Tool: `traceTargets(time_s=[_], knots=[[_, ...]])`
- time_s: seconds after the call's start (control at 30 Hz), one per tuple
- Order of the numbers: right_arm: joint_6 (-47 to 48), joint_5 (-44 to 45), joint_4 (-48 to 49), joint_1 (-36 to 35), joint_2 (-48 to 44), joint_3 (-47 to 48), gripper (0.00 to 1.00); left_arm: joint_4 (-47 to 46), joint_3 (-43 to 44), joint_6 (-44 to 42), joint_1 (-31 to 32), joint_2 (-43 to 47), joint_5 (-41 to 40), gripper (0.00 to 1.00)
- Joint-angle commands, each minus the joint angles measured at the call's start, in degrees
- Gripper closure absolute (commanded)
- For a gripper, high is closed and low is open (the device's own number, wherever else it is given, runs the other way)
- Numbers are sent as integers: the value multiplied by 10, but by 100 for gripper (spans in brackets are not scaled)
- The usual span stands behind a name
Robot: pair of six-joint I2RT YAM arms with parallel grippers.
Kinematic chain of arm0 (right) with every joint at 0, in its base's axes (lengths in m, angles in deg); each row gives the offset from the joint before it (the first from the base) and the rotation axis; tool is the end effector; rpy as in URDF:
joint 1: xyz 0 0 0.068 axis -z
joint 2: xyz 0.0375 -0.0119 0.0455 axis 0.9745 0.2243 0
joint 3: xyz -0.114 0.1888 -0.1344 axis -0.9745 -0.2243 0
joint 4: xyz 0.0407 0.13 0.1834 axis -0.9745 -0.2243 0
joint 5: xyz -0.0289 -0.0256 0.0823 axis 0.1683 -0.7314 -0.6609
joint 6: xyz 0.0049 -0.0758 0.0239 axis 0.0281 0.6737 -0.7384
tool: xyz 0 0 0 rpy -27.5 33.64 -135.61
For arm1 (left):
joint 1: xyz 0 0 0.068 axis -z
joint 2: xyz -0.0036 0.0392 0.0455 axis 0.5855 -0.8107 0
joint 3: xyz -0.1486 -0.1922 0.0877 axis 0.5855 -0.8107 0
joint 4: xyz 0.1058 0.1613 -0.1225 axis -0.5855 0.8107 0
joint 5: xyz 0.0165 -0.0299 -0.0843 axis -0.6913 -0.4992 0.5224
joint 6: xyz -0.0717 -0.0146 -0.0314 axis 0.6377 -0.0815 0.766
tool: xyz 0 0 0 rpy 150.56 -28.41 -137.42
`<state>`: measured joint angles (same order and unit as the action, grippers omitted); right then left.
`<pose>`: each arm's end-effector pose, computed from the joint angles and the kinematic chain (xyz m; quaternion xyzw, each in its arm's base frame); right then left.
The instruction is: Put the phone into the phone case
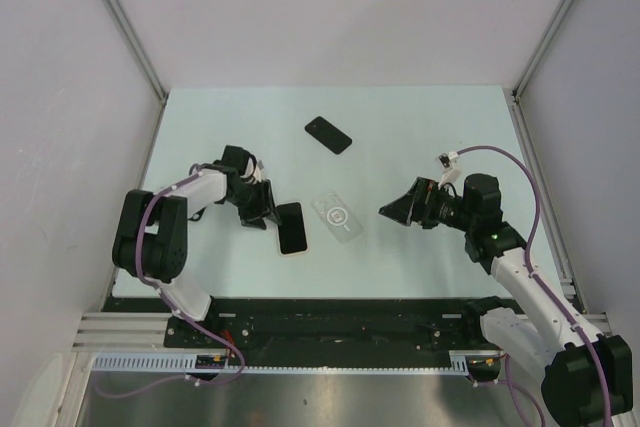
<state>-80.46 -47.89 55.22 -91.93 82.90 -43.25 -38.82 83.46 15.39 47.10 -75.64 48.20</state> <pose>0.1795 0.0911 0.2430 -0.0449 0.8052 0.4627 0.3683 0.2680 -0.0797 0.1314 -0.0658 0.9710 -0.2193 0.0695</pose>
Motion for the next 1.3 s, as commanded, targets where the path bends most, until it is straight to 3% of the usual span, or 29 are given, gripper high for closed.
traceTargets(time_s=[0.0,0.1,0.2,0.23,0.27,0.73,1.27], knots=[[10,-11,6,2,-9,11,0,-6,31,1,-11,55,-65,48],[9,-5,8,1,-7,11,0,-40,29,13,-8,77,-21,53],[3,-2,16,1,0,10,0,-60,33,21,-1,68,12,74],[1,-4,19,1,1,11,0,-63,38,22,2,59,30,91],[1,-6,20,1,3,10,0,-67,40,22,4,45,39,99],[-1,-12,41,-9,28,10,0,-106,97,51,52,-59,68,100],[-8,52,-2,-36,34,25,1,-93,73,69,62,-77,6,100]])
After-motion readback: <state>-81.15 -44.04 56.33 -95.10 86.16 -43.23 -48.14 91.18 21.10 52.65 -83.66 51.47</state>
